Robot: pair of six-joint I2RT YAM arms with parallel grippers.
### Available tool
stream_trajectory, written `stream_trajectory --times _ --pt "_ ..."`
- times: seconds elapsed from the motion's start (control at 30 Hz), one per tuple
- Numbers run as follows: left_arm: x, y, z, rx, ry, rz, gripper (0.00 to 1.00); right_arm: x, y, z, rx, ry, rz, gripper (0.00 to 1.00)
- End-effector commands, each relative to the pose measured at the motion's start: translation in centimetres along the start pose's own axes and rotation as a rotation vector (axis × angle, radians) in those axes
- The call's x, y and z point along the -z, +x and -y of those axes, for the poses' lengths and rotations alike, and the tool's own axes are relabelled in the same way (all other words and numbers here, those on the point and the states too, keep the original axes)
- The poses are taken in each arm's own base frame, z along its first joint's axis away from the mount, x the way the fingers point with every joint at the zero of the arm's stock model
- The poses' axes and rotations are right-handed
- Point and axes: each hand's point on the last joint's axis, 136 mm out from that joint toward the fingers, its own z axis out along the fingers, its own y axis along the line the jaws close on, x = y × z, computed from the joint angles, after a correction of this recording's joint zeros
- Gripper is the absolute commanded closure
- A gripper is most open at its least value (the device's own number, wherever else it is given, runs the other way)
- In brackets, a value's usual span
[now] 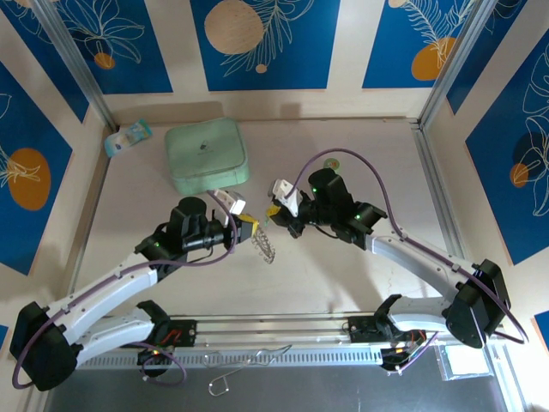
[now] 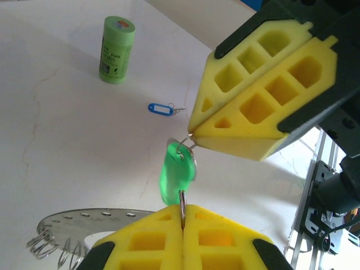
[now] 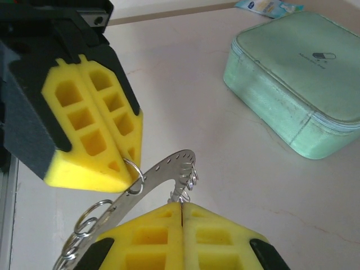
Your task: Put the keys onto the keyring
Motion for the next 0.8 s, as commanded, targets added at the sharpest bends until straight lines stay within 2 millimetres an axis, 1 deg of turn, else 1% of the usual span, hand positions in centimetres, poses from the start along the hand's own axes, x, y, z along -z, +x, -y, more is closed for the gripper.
stream_trajectory --times 0.0,0.27,0.5,0.77 --pt "0.0 -1.4 1.2 0.006 0.042 0.021 1.00 0.4 -0.9 -0.8 0.028 -0.015 0.011 1.00" --pt "-0.1 -1.5 1.4 -0.005 0.053 0.015 1.00 -0.2 -0.4 -1.5 0.057 -0.022 -0.019 1.00" --pt "-0.1 -1.4 1.4 -0.006 0.051 0.011 1.00 -0.6 0.0 -0.7 0.064 0.046 -0.051 1.00" --pt "-0.2 -1.6 1.6 -0.010 0.060 0.014 1.00 -0.9 -0.2 -0.9 0.062 0.034 -0.046 1.00"
